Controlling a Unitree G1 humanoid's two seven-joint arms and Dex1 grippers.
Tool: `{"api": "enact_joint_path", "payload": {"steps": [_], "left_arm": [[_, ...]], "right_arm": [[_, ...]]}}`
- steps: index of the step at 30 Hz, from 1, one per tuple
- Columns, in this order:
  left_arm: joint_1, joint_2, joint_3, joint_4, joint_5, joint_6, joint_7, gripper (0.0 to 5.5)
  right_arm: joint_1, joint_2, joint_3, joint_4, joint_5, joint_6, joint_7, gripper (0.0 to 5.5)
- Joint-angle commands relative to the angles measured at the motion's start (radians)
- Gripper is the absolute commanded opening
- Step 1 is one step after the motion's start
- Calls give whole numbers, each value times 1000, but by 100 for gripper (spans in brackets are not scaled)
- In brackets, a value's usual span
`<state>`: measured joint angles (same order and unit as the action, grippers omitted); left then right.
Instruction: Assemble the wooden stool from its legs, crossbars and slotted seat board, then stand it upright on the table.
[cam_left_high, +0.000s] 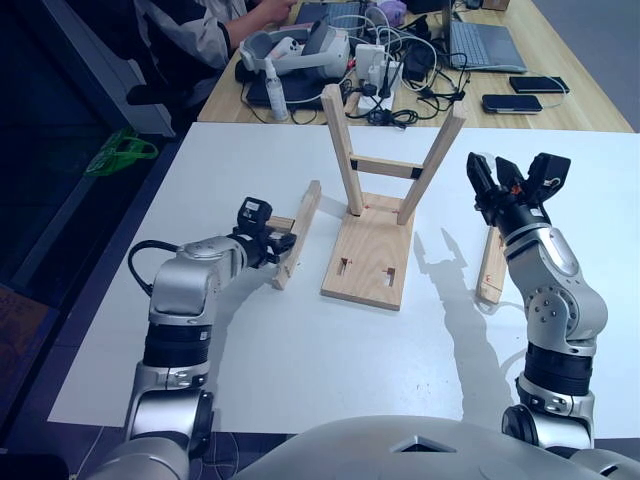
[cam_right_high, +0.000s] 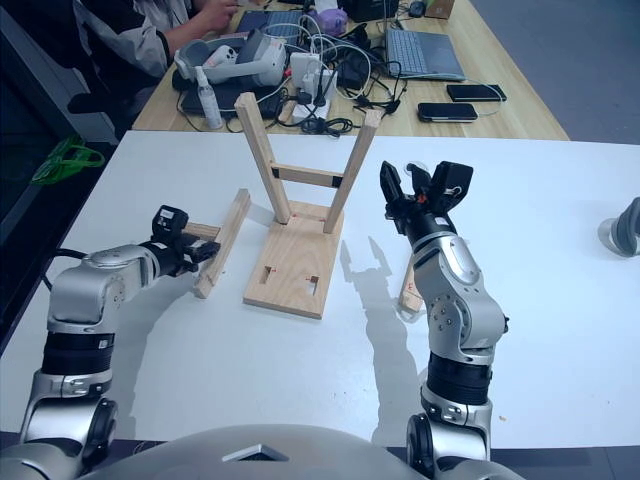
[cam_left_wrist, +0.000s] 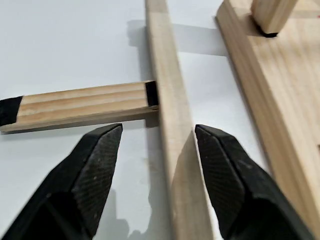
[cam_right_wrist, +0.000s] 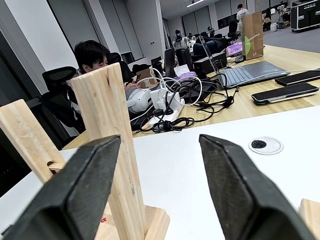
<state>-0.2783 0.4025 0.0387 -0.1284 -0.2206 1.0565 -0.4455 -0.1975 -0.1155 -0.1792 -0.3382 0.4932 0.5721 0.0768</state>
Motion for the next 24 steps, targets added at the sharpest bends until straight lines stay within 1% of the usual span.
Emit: {"api": "enact_joint_path", "payload": {"steps": [1,10,13,16,18,20,22,24], "left_arm": [[12,-7,-5,-32,-12,29,20,270],[73,22,-95,-38,34,27,60,270],[79,22,-89,-20,50,1,81,229],[77,24,-82,-12,54,-16,89,184],[76,23,-80,-7,54,-29,88,155],[76,24,-80,-5,52,-39,83,127],[69,20,-80,0,50,-47,81,103],[57,18,-74,4,49,-55,82,102]], "right_arm": [[-9,-2,-2,-11,7,15,-3,289],[-23,-4,-6,-9,11,20,-3,289],[-29,-4,-7,-11,12,23,-4,289],[-86,7,-49,-3,58,65,-42,289],[-208,9,-115,18,136,94,-84,289],[-399,21,-221,63,299,113,-165,289],[-646,-3,-315,131,467,93,-238,289],[-901,-53,-378,223,582,44,-269,289]]}}
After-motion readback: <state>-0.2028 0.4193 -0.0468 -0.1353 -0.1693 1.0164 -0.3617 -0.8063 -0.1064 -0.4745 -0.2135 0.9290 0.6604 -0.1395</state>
